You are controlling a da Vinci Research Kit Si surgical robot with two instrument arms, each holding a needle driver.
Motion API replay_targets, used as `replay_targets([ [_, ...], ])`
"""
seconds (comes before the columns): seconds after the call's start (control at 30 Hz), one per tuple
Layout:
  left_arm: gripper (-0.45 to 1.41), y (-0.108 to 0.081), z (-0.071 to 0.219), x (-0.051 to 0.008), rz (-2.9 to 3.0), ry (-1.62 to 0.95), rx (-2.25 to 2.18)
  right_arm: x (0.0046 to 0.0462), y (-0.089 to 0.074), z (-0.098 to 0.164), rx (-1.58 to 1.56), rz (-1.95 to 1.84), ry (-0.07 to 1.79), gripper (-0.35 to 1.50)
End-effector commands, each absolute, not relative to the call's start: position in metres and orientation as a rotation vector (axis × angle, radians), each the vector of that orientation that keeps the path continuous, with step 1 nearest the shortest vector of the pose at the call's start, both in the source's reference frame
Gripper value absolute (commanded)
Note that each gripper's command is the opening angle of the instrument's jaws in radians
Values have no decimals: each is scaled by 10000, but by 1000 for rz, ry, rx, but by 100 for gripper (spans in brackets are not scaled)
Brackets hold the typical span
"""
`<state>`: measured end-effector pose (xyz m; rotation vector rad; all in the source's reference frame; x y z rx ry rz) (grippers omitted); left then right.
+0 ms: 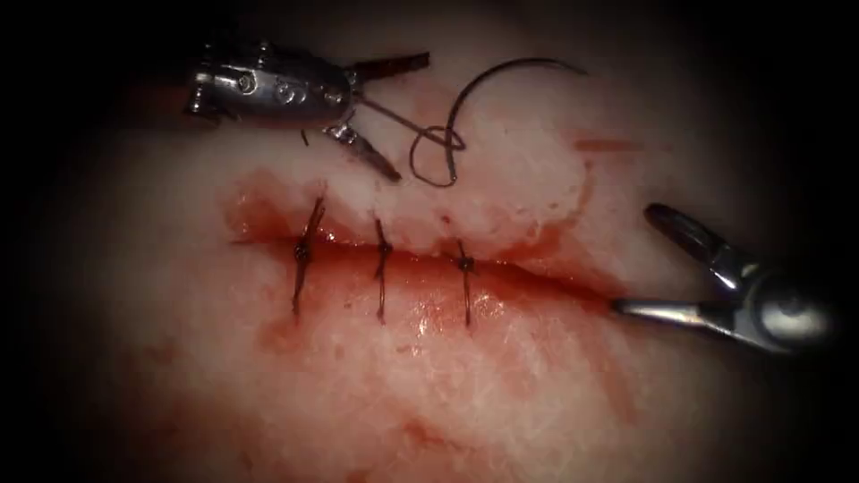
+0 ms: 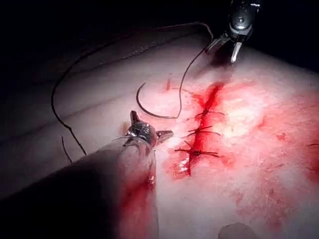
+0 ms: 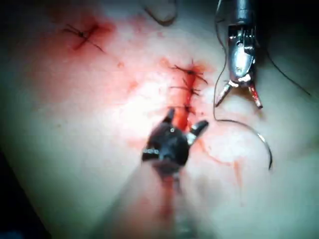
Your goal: Wound Closure
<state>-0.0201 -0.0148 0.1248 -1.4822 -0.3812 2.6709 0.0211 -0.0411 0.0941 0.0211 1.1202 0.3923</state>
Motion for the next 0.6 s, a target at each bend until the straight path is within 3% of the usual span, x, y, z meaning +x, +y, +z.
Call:
replay_targets([
  [0.03, 113, -145, 1252, -207, 2641, -416, -1455, 218, -413, 945, 23, 391, 1123, 146],
  [0.17, 120, -138, 1251, -208, 2491, -525, -1367, 219, -414, 945, 22, 391, 1122, 146],
  [0.6, 86, -102, 1270, -245, 2347, -418, -1183, 231, -420, 950, 31, 378, 1116, 145],
])
